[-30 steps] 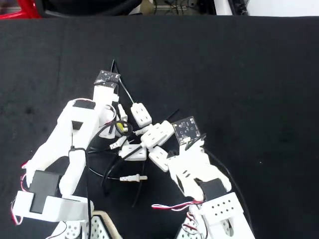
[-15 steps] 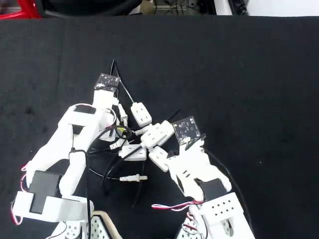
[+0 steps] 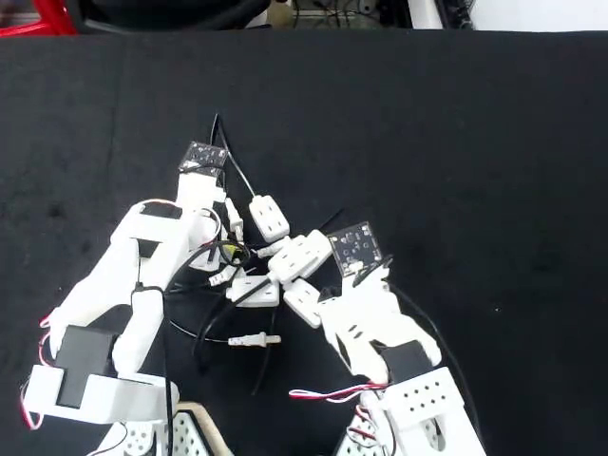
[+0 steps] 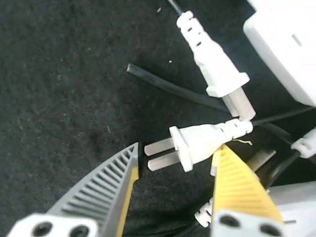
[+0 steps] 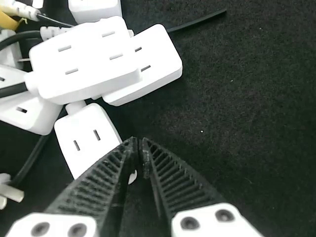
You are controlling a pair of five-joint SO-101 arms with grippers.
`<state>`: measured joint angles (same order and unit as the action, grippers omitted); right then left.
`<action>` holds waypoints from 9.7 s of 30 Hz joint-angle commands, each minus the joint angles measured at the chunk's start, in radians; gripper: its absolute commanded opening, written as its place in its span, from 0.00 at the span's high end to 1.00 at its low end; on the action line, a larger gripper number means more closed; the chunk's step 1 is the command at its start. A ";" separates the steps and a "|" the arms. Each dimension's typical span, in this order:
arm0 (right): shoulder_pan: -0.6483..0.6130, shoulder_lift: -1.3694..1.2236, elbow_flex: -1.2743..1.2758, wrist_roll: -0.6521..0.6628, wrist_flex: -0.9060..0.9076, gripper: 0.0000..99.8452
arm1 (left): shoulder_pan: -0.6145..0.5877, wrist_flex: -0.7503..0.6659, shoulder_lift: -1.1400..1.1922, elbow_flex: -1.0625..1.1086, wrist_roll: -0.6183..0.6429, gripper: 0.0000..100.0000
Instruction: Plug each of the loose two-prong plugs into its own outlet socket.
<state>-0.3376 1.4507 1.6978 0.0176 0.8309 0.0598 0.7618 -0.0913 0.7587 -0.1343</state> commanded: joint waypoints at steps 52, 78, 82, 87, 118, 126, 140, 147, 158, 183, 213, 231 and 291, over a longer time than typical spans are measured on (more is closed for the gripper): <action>-0.017 0.004 -0.007 0.008 -0.008 0.98 | -0.076 0.482 -0.747 0.142 -0.041 0.72; 0.419 0.002 -0.081 0.629 0.068 0.97 | 0.248 0.218 0.020 -0.440 0.451 0.72; 0.427 -0.001 -0.082 0.624 0.069 0.97 | 0.240 0.098 0.144 -0.450 0.683 0.72; 0.427 0.001 -0.079 0.626 0.069 0.97 | 0.219 0.072 0.244 -0.521 0.764 0.72; 0.425 0.002 -0.091 0.621 0.069 0.97 | 0.076 0.436 -0.144 -0.607 0.646 0.95; 0.338 -0.007 -0.335 0.569 0.252 0.98 | -0.320 0.560 -0.379 -0.441 0.456 0.95; -0.397 -0.153 -0.533 0.296 0.252 0.99 | -0.756 0.407 -0.812 0.131 0.296 0.95; -0.523 -0.783 -0.713 0.117 0.163 0.99 | -0.773 0.342 -0.838 0.208 0.290 0.95; -0.836 -1.038 -0.842 0.101 0.282 0.99 | -0.771 0.244 -0.637 0.214 0.222 0.95; -0.305 -1.403 -0.980 0.020 -0.098 0.98 | -0.771 0.137 -0.589 0.374 0.005 0.95; -0.508 -1.385 -0.878 -0.020 0.038 0.98 | -0.773 0.009 -0.583 0.496 -0.114 0.95; -0.236 -1.488 -1.090 -0.018 -0.371 0.98 | -0.769 0.008 -0.583 0.496 -0.114 0.95; 0.002 -0.929 -0.915 0.071 0.199 0.99 | 0.116 0.612 0.137 -0.269 0.667 0.81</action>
<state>-0.3483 0.4994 0.7864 0.0821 1.0457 0.1580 1.3341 0.0514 0.5117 0.5286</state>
